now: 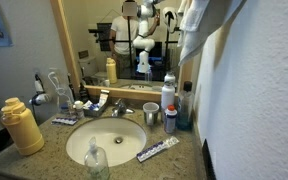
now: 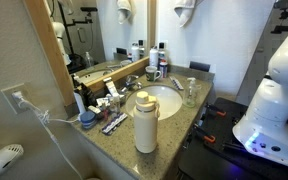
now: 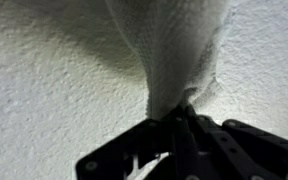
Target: Unhang the towel then hang it back to the wall
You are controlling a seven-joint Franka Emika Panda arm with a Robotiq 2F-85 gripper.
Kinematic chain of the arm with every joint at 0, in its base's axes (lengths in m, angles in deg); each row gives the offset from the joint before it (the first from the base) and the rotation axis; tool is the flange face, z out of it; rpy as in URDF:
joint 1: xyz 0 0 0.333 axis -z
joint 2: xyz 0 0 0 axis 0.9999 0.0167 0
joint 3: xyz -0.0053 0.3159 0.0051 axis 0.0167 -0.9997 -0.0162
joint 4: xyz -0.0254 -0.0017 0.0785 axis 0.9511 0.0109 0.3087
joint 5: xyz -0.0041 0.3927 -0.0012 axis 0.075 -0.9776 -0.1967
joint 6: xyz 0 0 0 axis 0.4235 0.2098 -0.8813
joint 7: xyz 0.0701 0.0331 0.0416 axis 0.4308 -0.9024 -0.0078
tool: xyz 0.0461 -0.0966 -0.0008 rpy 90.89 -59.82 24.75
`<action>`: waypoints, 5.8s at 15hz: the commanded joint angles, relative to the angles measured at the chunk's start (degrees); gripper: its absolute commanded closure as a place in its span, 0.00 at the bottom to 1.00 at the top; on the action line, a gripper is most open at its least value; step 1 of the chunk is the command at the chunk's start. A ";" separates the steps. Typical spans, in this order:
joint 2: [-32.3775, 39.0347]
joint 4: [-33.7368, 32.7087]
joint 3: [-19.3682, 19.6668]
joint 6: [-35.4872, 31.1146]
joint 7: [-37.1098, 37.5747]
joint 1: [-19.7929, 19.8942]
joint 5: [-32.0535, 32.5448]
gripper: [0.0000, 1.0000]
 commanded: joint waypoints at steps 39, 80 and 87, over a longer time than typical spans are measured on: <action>-5.36 17.33 3.19 -13.36 -0.45 2.20 5.52 0.99; -19.39 35.44 -2.92 -15.84 -31.96 -2.08 -23.75 0.00; -27.90 42.54 -4.04 -9.07 -61.10 -14.18 -51.64 0.00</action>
